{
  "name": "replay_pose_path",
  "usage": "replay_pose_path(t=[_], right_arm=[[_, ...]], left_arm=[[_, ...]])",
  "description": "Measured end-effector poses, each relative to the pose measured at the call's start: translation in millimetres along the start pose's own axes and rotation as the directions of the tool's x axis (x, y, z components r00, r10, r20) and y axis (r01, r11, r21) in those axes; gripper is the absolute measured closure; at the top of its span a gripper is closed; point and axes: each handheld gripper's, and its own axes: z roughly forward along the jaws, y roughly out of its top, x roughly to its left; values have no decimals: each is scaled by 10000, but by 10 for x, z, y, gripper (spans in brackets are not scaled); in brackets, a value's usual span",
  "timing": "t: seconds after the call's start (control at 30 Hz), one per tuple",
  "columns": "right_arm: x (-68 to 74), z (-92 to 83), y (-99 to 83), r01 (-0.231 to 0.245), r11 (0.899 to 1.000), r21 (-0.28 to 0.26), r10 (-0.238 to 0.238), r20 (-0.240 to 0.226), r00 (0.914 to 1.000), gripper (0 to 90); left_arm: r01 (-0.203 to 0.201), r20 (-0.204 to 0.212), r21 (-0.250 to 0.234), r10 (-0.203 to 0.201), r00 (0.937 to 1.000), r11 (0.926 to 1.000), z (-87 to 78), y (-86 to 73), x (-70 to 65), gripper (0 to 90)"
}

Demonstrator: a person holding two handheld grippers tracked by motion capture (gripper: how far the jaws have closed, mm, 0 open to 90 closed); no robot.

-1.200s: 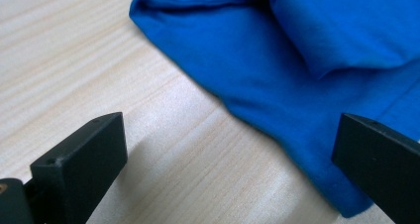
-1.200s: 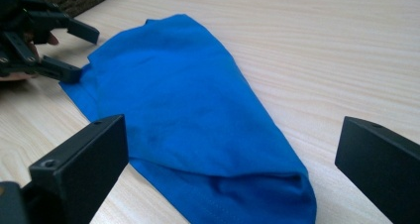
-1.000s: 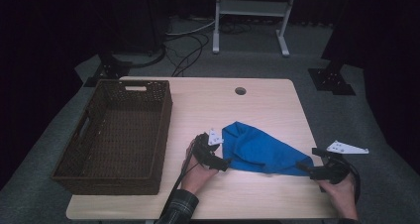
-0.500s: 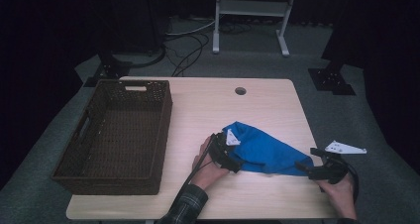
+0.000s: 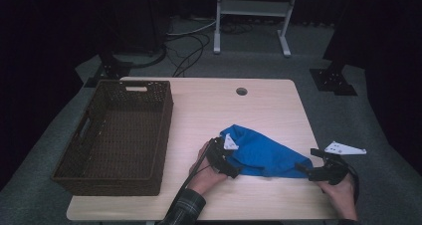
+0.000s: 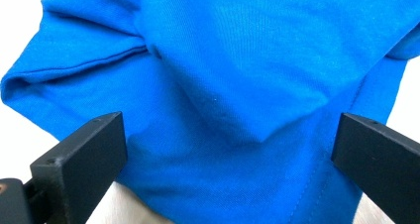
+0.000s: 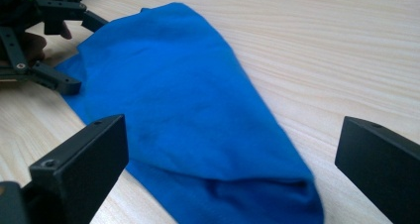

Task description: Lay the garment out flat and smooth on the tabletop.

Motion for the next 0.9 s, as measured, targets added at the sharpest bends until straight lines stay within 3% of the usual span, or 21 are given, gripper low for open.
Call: replay_pose_path(t=[0.3,0.63,0.9], right_arm=[[143,39,66,549,9985,61,-548,-74,9985,0],[327,98,146,1144,9925,430,-1123,-487,9925,0],[487,238,212,1114,9927,471,-1034,-1480,9836,0]], left_arm=[[282,-265,-20,-282,9993,9996,-216,-218,-128,5],[645,-660,-101,-650,9957,9979,-411,-418,-222,5],[956,-957,-131,-964,9907,9953,-592,-596,-258,5]])
